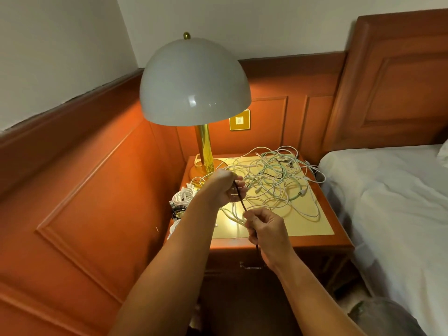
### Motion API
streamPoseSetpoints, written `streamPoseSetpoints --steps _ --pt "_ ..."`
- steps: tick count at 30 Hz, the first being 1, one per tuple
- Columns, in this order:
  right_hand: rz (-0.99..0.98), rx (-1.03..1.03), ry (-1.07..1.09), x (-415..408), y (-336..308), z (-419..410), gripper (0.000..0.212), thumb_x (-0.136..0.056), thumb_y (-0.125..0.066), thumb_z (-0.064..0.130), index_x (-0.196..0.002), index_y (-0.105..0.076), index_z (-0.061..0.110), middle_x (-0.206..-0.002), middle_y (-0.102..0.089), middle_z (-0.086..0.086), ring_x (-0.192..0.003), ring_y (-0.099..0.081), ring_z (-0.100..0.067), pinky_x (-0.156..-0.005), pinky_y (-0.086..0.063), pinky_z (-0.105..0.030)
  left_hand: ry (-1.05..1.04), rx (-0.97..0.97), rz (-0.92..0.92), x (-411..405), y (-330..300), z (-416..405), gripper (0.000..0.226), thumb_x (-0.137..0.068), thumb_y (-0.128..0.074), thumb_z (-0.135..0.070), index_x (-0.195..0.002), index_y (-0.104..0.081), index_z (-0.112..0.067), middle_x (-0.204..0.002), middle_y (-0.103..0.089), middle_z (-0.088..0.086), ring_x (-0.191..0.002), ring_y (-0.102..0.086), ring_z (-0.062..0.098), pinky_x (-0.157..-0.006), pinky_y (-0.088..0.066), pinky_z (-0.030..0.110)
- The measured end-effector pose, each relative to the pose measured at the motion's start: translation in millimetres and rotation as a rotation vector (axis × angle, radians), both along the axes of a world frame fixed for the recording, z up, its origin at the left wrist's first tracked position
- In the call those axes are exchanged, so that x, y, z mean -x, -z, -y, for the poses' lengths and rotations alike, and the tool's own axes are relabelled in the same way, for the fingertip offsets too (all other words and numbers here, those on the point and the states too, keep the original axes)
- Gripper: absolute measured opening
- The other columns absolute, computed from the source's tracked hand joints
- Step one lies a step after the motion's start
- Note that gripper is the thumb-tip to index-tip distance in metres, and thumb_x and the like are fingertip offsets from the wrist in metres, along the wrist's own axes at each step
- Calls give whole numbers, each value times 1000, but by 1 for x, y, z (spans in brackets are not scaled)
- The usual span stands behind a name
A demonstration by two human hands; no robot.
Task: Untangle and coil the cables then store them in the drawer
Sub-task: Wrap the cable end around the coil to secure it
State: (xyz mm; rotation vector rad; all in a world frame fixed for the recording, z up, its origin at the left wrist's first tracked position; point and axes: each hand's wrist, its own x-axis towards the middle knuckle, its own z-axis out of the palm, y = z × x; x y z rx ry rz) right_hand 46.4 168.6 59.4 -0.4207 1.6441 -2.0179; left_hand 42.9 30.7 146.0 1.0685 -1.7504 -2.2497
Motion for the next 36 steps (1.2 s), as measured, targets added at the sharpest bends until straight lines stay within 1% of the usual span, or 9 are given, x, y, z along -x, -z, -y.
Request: streamPoseSetpoints --steps 5,11,15,21,25,28,31,34,36 --pt "60 15 -51 -11 11 -5 10 -96 -57 10 -91 -61 2 -64 -48 -3 -53 -38 -12 -45 -32 -21 -68 -3 -71 2 -5 6 31 -103 -30 -8 -91 -58 -1 -63 -49 4 -54 -48 15 -54 -42 26" --pt "61 2 -83 -1 12 -9 21 -98 -54 21 -97 -72 10 -63 -41 -3 -49 -29 -10 -41 -26 -19 16 -195 -240 -5 -10 8 33 -102 -37 -12 -85 -63 -4 -63 -64 4 -56 -62 15 -63 -52 27" --pt "74 16 -148 3 12 -8 26 -101 -49 21 -94 -71 9 -60 -36 -3 -48 -24 -12 -42 -20 -23 -42 -286 -330 -9 -12 12 34 -102 -38 -13 -85 -64 -2 -64 -67 7 -56 -66 16 -58 -57 26" --pt "74 -1 -215 2 18 -8 25 -101 -48 19 -92 -68 7 -59 -37 -2 -48 -23 -13 -42 -19 -23 -142 -233 -384 -15 -10 16 33 -102 -38 -10 -85 -65 -2 -57 -64 3 -49 -62 12 -55 -54 24" --pt "58 -84 -255 17 18 -8 25 -102 -47 17 -93 -68 6 -59 -35 -1 -48 -22 -12 -42 -18 -23 -129 -125 -363 -22 -11 18 34 -103 -39 -15 -84 -65 -3 -55 -62 1 -42 -53 10 -44 -45 21" --pt "-47 -227 -287 36 9 -5 24 -101 -48 14 -96 -68 3 -60 -33 0 -47 -25 -8 -42 -21 -21 -70 -58 -367 -31 -11 20 32 -101 -42 -14 -83 -65 -1 -56 -59 2 -41 -48 10 -43 -42 20" --pt "-243 -388 -280 60 -16 3 22 -100 -49 13 -96 -68 3 -64 -44 5 -52 -35 -7 -47 -29 -20 21 57 -359 -38 -10 19 29 -98 -49 -12 -81 -68 1 -56 -60 5 -43 -49 14 -43 -42 21" --pt "-503 -555 -230 92 -50 14 24 -93 -62 29 -90 -68 6 -72 -57 1 -63 -48 -12 -57 -39 -25 147 201 -303 -45 -12 10 23 -96 -54 -10 -85 -70 3 -57 -61 8 -42 -50 16 -43 -43 21" --pt "-693 -684 -192 110 -72 20 47 -80 -71 46 -84 -68 0 -70 -60 -9 -64 -50 -18 -59 -38 -27 198 274 -269 -48 -15 7 21 -95 -55 -8 -88 -70 6 -57 -61 9 -42 -50 15 -43 -43 19"
